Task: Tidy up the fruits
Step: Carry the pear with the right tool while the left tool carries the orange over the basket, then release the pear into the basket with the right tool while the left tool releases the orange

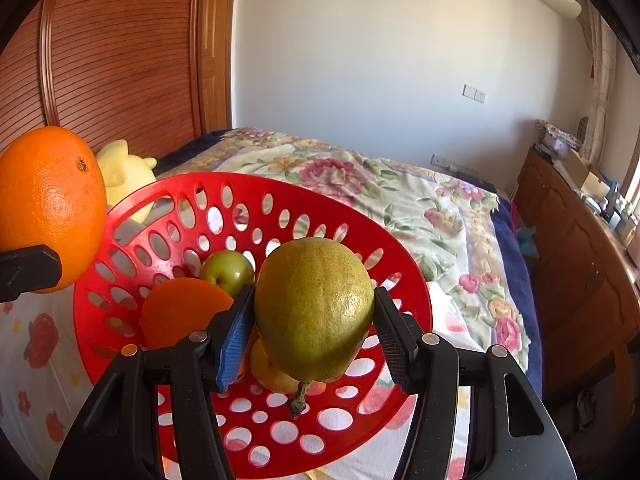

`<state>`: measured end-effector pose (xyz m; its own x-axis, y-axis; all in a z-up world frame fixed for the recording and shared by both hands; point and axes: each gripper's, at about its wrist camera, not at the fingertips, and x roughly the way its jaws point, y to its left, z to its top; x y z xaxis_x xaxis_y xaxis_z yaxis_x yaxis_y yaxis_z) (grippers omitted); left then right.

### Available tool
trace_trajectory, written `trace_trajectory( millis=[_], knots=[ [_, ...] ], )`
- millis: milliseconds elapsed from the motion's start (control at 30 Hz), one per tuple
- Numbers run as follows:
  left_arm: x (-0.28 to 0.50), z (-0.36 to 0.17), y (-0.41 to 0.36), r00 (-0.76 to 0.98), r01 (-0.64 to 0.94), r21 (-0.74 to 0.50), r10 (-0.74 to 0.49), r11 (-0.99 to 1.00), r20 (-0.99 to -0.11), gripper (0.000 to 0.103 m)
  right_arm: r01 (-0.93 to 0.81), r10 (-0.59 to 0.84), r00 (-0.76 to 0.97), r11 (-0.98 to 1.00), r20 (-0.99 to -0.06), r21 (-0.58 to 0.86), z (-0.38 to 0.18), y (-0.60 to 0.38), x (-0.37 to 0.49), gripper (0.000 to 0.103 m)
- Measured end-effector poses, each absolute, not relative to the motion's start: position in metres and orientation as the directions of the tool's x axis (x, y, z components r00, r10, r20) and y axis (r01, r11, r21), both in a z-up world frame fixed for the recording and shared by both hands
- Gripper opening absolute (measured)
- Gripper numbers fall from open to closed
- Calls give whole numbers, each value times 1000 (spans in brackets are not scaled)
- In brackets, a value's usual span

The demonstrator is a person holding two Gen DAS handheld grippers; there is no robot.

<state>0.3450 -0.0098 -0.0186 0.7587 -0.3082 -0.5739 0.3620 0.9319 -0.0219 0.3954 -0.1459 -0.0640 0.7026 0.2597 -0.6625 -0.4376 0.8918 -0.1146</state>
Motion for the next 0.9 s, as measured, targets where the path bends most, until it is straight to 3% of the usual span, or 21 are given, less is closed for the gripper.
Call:
trace_trajectory(
  millis=[900],
  knots=[
    [394, -54, -30, 708, 323, 12, -233, 946, -667, 82, -440, 293, 719, 894, -630, -86, -61, -155, 376, 62]
  ],
)
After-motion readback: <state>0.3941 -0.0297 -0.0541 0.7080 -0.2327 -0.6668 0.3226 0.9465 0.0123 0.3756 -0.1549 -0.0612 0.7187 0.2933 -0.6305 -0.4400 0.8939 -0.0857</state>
